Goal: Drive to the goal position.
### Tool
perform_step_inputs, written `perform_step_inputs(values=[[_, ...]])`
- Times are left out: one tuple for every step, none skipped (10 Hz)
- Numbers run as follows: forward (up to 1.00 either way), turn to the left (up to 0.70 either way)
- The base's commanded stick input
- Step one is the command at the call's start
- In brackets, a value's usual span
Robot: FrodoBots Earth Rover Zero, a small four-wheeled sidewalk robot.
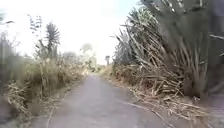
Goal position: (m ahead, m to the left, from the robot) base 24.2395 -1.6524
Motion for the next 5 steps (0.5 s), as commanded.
perform_step_inputs(values=[[0.7,0.34],[0.7,0.34],[0.7,0.21],[0.7,-0.01],[0.7,-0.01]])
